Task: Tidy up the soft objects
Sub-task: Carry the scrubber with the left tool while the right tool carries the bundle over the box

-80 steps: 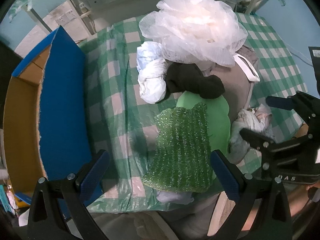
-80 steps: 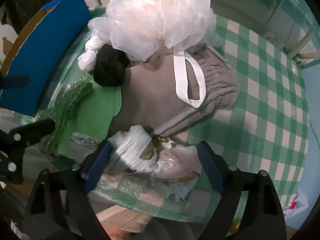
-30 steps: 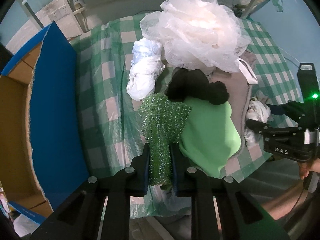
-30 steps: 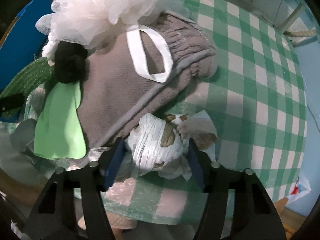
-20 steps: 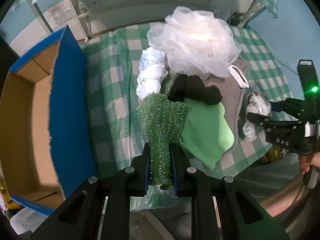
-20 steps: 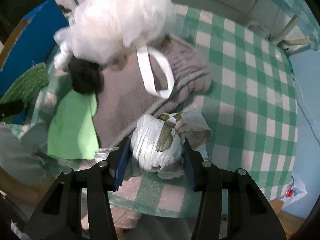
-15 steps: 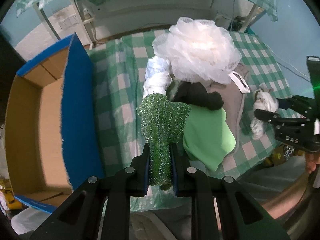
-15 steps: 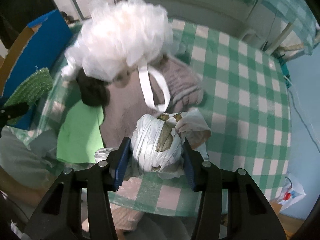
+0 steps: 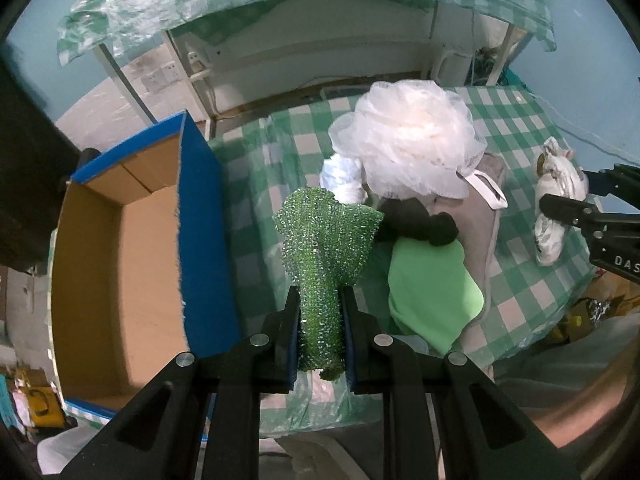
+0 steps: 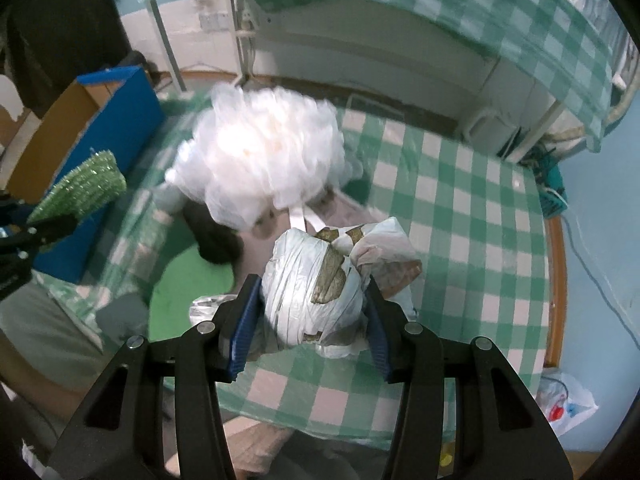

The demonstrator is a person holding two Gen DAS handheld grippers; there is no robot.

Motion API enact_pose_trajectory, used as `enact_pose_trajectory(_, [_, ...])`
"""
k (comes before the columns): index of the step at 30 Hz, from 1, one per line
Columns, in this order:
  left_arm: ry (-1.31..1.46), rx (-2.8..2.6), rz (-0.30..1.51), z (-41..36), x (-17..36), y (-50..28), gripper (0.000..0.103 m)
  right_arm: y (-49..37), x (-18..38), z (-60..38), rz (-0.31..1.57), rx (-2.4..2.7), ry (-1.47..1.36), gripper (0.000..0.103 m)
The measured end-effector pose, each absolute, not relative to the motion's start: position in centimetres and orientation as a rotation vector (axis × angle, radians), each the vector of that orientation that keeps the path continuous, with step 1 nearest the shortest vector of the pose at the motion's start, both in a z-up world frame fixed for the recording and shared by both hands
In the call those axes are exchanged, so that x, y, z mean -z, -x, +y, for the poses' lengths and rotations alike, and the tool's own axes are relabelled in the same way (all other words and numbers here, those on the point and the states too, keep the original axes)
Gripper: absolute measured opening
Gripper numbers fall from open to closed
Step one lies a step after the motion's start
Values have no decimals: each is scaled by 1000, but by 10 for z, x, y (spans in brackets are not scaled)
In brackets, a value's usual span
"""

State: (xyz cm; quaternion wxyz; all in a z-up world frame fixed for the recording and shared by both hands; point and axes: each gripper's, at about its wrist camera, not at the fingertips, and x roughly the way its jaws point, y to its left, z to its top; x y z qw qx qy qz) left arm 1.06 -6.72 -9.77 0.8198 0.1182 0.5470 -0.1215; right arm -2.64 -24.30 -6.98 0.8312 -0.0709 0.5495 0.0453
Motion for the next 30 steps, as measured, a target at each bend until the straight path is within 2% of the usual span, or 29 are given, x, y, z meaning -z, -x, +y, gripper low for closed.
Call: enact_pose_trajectory(30, [-272, 166, 994, -20, 43, 4, 18, 8, 9, -146, 1020, -278, 189, 48])
